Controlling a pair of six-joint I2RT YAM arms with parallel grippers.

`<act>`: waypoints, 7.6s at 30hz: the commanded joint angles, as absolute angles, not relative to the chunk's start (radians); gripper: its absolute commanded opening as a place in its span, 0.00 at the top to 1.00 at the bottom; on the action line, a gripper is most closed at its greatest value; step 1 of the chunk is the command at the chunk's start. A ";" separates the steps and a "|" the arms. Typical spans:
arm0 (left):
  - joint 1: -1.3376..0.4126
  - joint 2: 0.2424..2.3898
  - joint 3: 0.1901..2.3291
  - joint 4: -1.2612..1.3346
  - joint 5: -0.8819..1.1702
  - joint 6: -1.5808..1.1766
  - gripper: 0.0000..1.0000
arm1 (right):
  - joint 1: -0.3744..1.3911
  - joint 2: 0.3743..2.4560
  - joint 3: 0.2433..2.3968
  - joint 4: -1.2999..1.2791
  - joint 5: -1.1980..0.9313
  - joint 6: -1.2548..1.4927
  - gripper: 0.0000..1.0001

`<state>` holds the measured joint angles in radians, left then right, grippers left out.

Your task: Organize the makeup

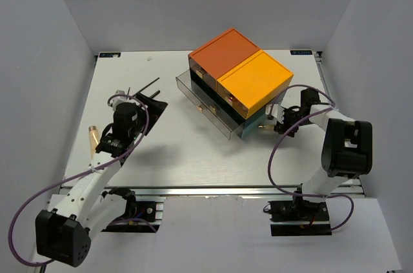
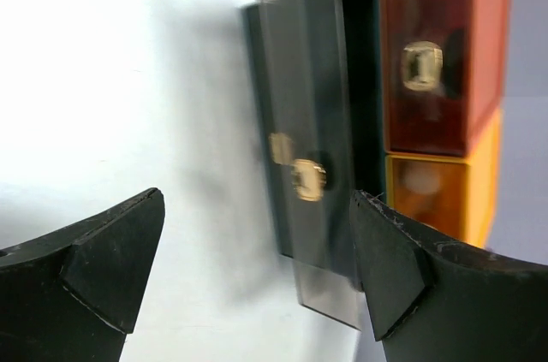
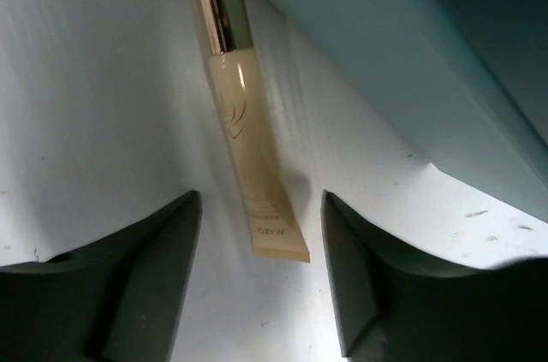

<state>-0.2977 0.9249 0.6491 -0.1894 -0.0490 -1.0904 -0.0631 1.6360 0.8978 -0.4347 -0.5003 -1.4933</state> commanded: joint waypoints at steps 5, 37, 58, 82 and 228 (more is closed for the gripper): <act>-0.279 0.913 0.738 -0.406 -0.184 -0.962 0.02 | -0.060 1.701 0.959 -0.650 -0.460 -1.612 0.60; 0.126 1.186 1.002 -0.796 -0.680 -0.484 0.02 | 0.637 1.350 1.346 -0.261 -0.296 -0.351 1.00; 0.195 1.247 0.764 -0.483 -0.790 -0.178 0.02 | 0.664 1.585 1.572 -0.416 -0.221 -0.316 0.50; 0.368 1.693 0.982 -0.364 -0.278 -0.057 0.08 | 0.534 1.470 1.625 -0.474 -0.701 -0.414 0.38; -0.451 2.011 1.265 0.037 0.440 -1.111 0.50 | 0.299 1.160 1.135 -0.060 -0.557 -0.170 0.49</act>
